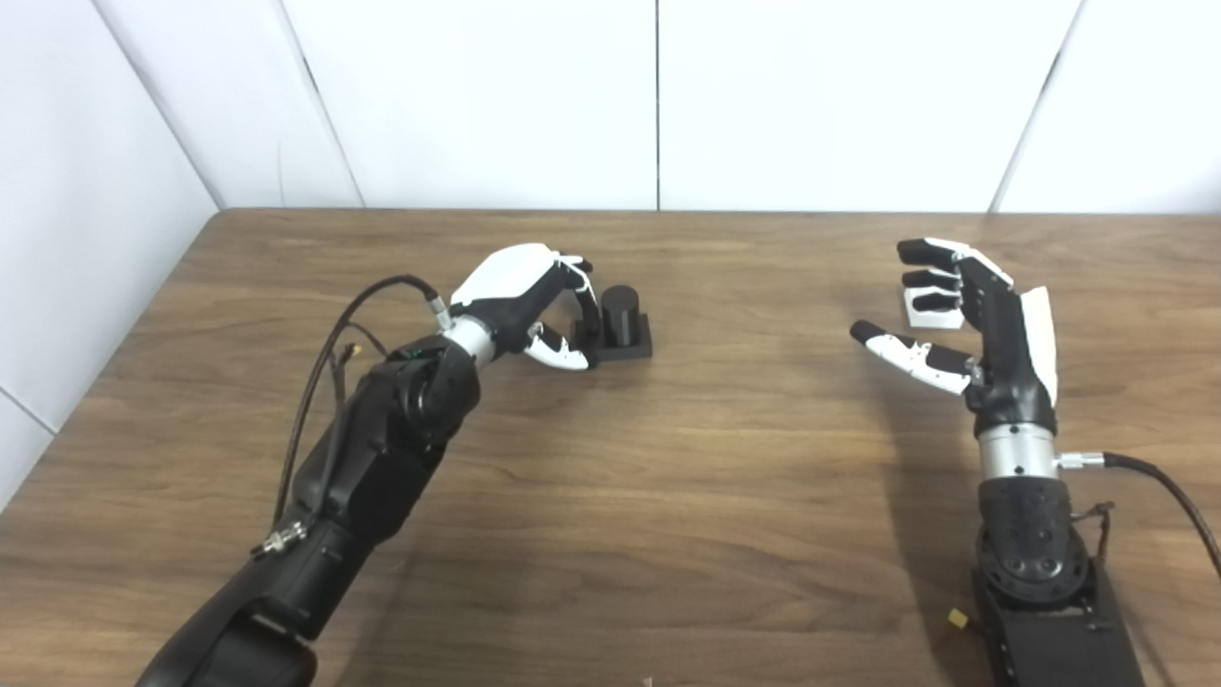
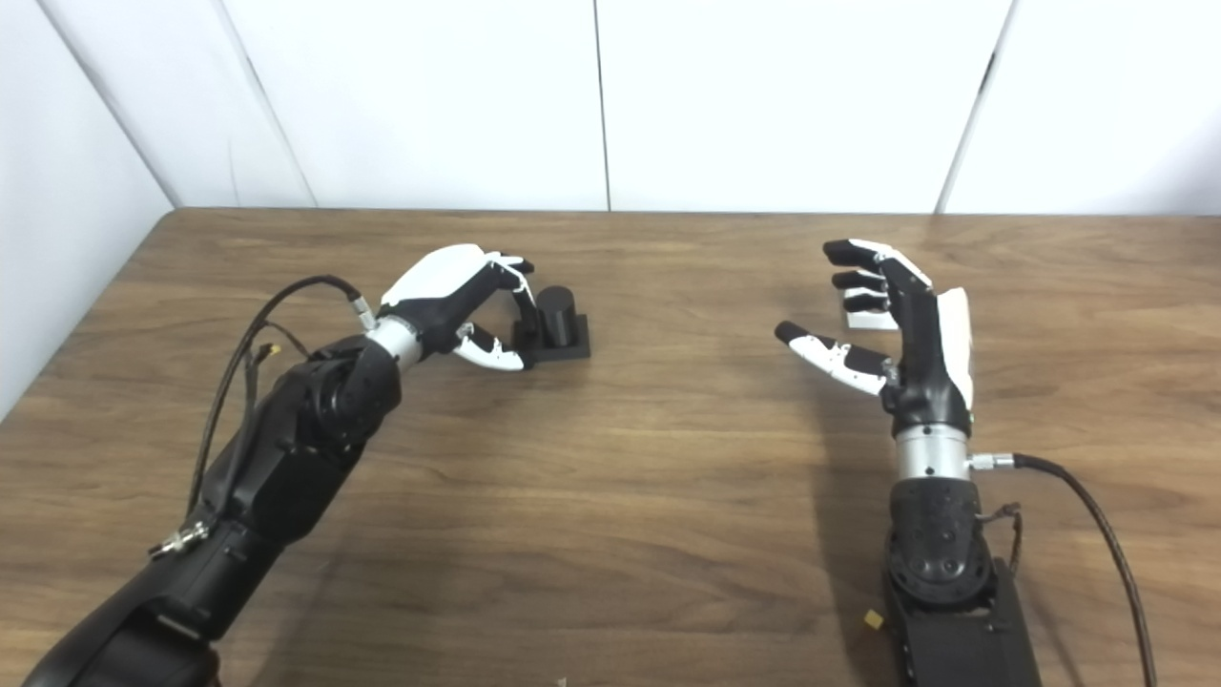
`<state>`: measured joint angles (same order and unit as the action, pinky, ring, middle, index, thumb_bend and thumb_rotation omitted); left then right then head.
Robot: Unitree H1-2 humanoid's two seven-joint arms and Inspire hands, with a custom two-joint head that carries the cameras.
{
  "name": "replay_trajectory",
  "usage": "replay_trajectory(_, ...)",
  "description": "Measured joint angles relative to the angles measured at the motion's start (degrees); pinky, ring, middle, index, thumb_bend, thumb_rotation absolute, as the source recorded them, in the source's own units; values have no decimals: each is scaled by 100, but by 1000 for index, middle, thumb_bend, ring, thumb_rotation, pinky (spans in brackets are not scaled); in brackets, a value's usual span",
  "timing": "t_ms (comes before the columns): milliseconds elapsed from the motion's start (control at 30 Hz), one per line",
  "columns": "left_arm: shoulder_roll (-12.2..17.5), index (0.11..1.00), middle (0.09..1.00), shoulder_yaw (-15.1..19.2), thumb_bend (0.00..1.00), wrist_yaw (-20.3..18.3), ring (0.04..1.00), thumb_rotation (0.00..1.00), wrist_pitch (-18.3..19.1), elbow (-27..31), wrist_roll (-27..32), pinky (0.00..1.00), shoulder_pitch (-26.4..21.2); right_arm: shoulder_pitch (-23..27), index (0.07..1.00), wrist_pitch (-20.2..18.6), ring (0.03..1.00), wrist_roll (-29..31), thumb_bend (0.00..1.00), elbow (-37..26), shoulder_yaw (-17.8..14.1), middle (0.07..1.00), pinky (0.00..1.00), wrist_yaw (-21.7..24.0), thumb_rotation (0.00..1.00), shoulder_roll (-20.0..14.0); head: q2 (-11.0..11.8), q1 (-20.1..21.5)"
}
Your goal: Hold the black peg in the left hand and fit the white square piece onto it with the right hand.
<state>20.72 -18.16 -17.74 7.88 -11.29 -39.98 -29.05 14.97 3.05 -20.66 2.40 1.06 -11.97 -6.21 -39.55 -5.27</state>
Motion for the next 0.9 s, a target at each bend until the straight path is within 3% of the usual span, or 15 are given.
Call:
replay_trajectory(333, 1, 496, 907, -155, 521, -6, 956, 79, -217, 426, 14, 948, 259, 37, 690, -1, 661, 44, 645, -35, -33, 718, 578, 39, 83, -12, 0, 88)
replay_trajectory(900, -27, 495, 921, -217, 520, -110, 957, 80, -200, 1220, 18, 927, 801, 49, 690, -94, 677, -50, 652, -151, -58, 727, 586, 43, 133, -77, 0, 360)
